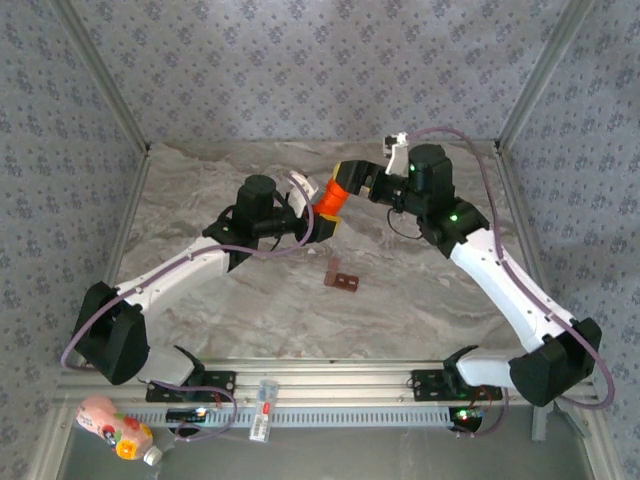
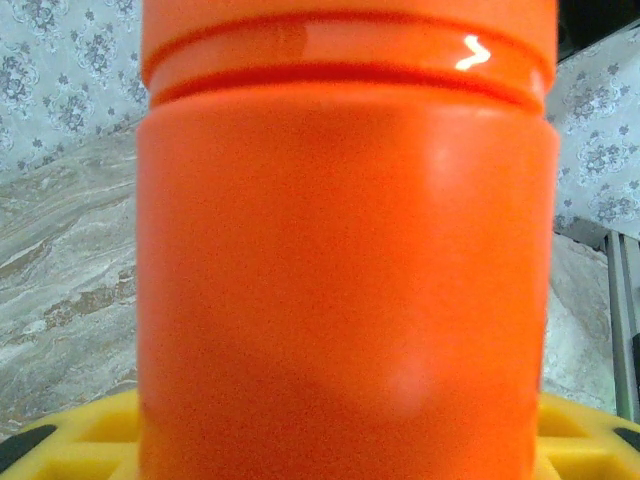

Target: Sort the pills into containers

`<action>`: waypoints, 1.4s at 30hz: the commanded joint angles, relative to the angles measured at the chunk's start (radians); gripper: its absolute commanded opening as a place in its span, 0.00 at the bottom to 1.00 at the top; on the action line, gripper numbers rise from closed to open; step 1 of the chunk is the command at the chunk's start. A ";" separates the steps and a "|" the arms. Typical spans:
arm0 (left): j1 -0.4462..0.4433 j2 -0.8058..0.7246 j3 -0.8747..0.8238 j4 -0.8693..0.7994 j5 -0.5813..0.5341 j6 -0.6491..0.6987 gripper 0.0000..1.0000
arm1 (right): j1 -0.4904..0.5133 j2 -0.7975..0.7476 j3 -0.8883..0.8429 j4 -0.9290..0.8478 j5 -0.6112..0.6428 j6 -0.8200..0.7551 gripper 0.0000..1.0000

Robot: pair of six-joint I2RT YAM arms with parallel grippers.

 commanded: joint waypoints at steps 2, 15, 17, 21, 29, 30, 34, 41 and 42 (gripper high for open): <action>0.003 -0.004 0.046 0.030 0.017 0.003 0.00 | 0.013 0.027 0.050 -0.048 0.044 0.027 0.83; 0.004 0.002 0.049 0.032 0.019 0.002 0.00 | 0.044 0.045 0.017 -0.033 0.010 0.028 0.74; 0.003 0.005 0.049 0.033 0.019 0.000 0.00 | 0.044 0.043 0.010 -0.034 0.010 0.024 0.67; 0.004 0.005 0.049 0.035 0.019 0.000 0.00 | 0.039 0.040 -0.003 -0.013 -0.022 0.011 0.53; 0.003 0.007 0.054 0.031 0.024 0.006 0.00 | -0.033 0.063 -0.052 0.168 -0.306 -0.199 0.45; 0.003 0.006 0.054 0.030 0.026 0.006 0.00 | -0.045 0.066 -0.068 0.213 -0.368 -0.258 0.46; 0.003 0.000 0.051 0.029 0.029 0.007 0.00 | -0.096 0.107 -0.136 0.288 -0.524 -0.365 0.49; 0.003 -0.003 0.043 0.044 0.029 -0.002 0.00 | -0.129 0.110 -0.161 0.353 -0.497 -0.250 0.66; 0.003 -0.002 0.043 0.045 0.029 -0.003 0.00 | -0.135 0.098 -0.160 0.346 -0.476 -0.227 0.71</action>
